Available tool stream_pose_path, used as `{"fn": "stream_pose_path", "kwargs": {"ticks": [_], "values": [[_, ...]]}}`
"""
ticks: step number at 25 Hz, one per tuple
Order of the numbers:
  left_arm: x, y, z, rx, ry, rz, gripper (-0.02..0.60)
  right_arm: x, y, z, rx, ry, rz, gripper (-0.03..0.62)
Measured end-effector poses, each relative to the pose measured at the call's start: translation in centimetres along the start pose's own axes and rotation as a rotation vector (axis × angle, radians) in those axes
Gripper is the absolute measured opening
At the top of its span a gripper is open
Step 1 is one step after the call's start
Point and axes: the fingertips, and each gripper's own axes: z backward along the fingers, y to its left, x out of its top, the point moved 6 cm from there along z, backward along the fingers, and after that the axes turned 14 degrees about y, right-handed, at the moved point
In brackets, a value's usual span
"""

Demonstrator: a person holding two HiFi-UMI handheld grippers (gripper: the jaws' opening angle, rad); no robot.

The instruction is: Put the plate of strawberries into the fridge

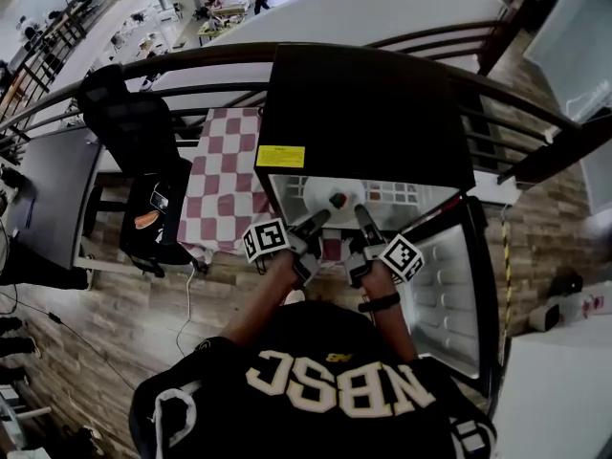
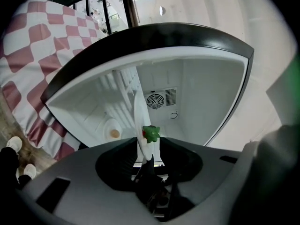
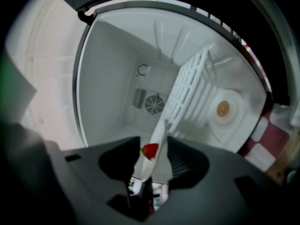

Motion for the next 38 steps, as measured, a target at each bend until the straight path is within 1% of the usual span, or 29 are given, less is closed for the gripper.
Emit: {"fn": "stream_pose_path", "kwargs": {"ticks": [4,7,10,13,15,19,22,25,33,38], "values": [[-0.3,0.0,0.5,0.011,-0.006,-0.015,0.161,-0.5,0.0,0.7,-0.012,0.003,-0.003,0.173],[-0.6,-0.3,0.9,0.037,-0.007,-0.058,0.166,-0.7,0.0,1.2,-0.016,0.001,0.027,0.173],[-1.0,-0.3,1.5,0.085,-0.017,-0.121,0.166,-0.6,0.2,1.8,-0.025,-0.006,0.106,0.173],[-1.4,-0.3,2.4,0.14,-0.03,-0.199,0.166,-0.9,0.3,2.5,-0.056,-0.001,0.178,0.173],[-1.6,-0.5,3.0,0.178,-0.032,-0.274,0.166,-1.2,0.5,2.9,-0.087,0.009,0.237,0.173],[-2.3,-1.0,3.6,0.21,-0.008,-0.43,0.165,-2.0,0.9,3.3,-0.154,0.039,0.381,0.173],[-2.7,-1.0,4.1,0.26,-0.018,-0.528,0.164,-2.6,1.3,3.4,-0.195,0.065,0.482,0.173],[-3.0,-1.2,4.2,0.286,-0.034,-0.582,0.164,-3.0,1.8,3.5,-0.224,0.079,0.547,0.173],[-2.8,-2.0,4.2,0.304,-0.062,-0.678,0.164,-3.4,2.7,3.5,-0.245,0.078,0.62,0.172],[-2.8,-2.7,4.2,0.346,-0.062,-0.788,0.164,-3.6,3.5,3.4,-0.276,0.079,0.708,0.172]]}}
